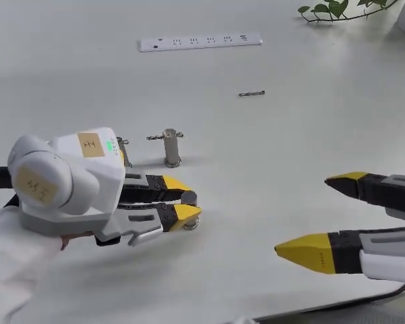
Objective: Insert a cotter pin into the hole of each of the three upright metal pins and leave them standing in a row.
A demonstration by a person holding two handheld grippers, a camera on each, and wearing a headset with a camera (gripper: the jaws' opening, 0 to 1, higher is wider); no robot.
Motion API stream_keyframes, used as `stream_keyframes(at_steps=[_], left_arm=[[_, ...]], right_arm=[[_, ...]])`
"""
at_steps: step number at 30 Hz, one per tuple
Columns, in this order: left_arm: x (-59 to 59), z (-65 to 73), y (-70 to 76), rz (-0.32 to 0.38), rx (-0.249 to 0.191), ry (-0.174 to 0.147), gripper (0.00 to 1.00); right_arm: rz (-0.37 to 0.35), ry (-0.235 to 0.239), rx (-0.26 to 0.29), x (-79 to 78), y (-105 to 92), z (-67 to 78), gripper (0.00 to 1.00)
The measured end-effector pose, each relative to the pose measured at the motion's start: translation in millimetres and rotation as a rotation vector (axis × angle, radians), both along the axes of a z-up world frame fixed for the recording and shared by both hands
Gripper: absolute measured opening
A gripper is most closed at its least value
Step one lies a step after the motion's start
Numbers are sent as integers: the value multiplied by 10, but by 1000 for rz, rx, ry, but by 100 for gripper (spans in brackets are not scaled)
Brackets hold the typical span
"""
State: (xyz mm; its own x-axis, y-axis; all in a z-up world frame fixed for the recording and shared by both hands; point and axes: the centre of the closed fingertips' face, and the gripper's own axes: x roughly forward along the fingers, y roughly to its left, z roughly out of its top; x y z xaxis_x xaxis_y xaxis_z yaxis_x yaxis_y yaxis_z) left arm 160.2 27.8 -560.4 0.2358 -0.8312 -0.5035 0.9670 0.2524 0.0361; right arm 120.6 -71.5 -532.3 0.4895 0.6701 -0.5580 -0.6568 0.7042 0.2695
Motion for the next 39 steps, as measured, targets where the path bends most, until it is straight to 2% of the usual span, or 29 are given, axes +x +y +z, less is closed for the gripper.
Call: stream_keyframes(at_steps=[5,9,10,11,12,15,19,21,24,30,32,34,39], left_arm=[[-14,-2,11,2,7,12,11],[-71,-8,36,1,8,35,22],[-100,-2,54,1,4,52,25],[-115,14,62,7,-8,65,28],[-135,47,66,22,-36,95,32],[-172,146,88,56,-102,146,44],[-202,226,164,96,-141,184,57],[-213,259,200,107,-150,184,62],[-212,325,271,150,-178,199,69],[-206,360,421,221,-188,223,84],[-221,325,465,246,-172,245,91],[-232,289,503,262,-152,246,97],[-299,268,532,273,-145,258,99]], right_arm=[[-7,2,-1,-18,-17,-10,88],[-8,1,0,-29,-18,-8,88],[-9,1,1,-29,-19,-8,88],[-9,1,1,-30,-21,-7,88],[-9,1,1,-31,-22,-6,88],[-10,1,1,-34,-27,-4,88],[-10,3,0,-35,-36,-9,88],[-10,4,0,-34,-39,-9,88],[-11,3,1,-27,-48,-3,88],[-6,4,-3,-16,-62,3,88],[-3,4,-5,-15,-66,3,88],[-3,4,-6,-11,-71,1,88],[0,7,-11,0,-91,-5,88]])
